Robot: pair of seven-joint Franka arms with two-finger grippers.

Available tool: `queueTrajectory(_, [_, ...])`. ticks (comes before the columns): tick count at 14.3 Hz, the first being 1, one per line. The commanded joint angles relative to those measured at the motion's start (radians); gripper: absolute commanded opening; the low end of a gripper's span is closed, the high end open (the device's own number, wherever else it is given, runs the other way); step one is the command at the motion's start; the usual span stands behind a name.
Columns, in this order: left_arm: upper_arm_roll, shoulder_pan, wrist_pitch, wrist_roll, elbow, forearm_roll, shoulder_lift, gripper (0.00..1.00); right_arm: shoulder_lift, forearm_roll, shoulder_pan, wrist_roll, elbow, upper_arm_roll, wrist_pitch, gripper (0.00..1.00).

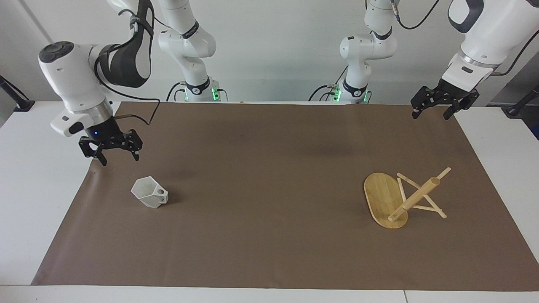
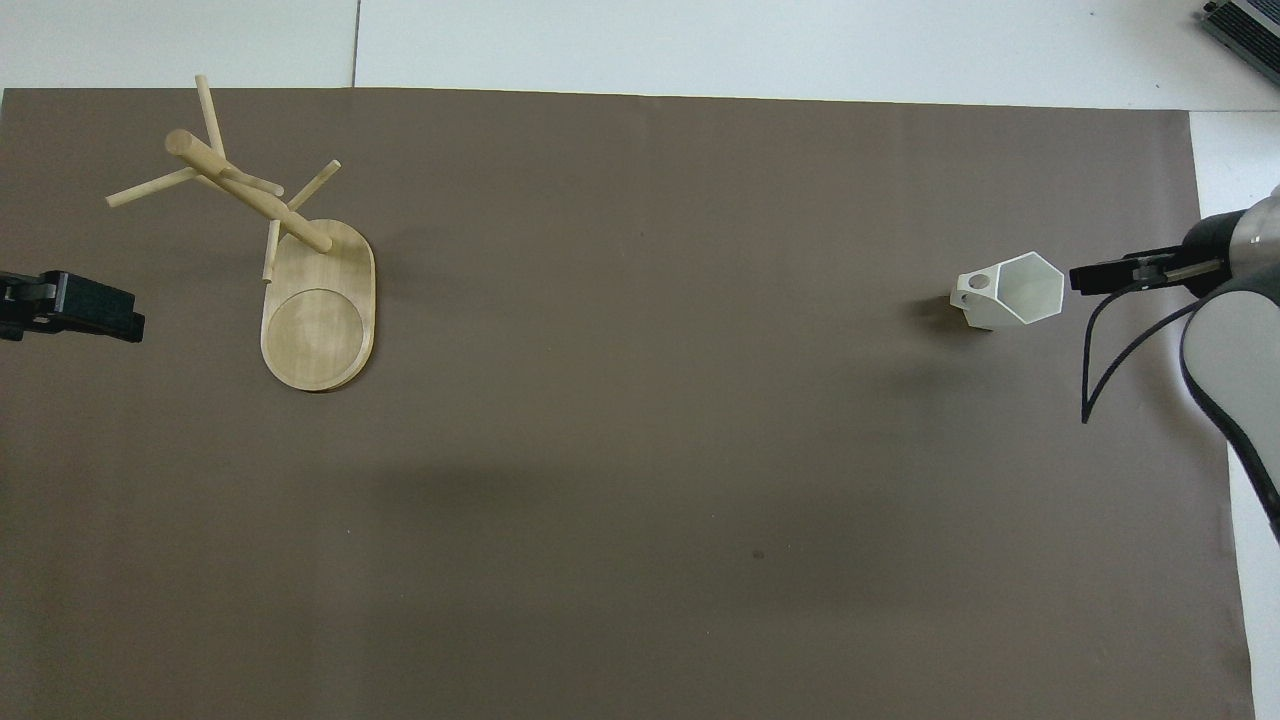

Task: Hang cup on rack
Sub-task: 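Reach the right gripper to the white hexagonal cup and grasp it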

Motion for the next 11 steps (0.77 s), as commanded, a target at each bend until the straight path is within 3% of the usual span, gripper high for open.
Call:
queueTrajectory(1, [-0.005, 0.009, 0.014, 0.001, -0.030, 0.016, -0.024, 1.00, 0.065, 0.034, -0.008, -0.021, 0.005, -0.003, 0.071, 1.00])
queueTrajectory(11, [-0.005, 0.009, 0.014, 0.001, -0.030, 0.016, -0.024, 1.00, 0.131, 0.034, -0.010, -0.018, -0.036, -0.004, 0.151, 1.00])
